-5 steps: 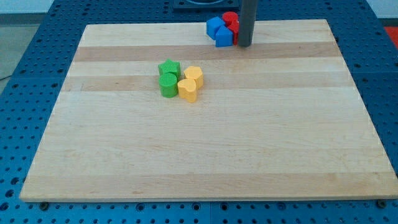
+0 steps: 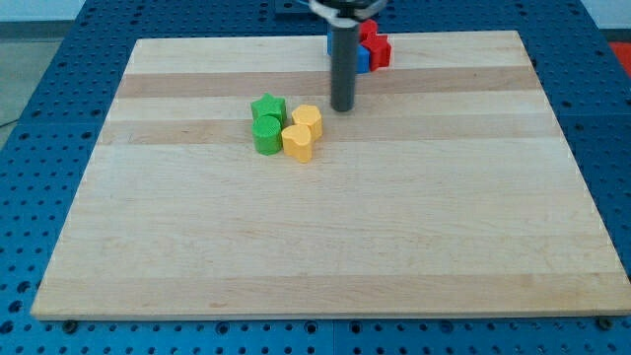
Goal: Push the green star along with the green circle towards bottom side of the board
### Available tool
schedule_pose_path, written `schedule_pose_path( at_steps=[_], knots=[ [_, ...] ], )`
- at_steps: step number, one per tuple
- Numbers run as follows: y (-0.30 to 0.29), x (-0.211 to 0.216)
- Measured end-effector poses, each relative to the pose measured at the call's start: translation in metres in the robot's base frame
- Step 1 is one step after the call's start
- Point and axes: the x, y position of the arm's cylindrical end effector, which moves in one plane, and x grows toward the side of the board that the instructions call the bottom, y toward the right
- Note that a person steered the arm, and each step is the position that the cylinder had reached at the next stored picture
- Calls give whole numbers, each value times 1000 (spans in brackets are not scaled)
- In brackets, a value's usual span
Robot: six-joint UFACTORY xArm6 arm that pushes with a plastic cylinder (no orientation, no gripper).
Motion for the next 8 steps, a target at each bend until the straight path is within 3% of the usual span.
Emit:
schedule_pose_path(
  at_steps=[3, 6, 8],
  knots=[
    [-105, -16],
    [-86, -19],
    [-100, 22]
  ],
)
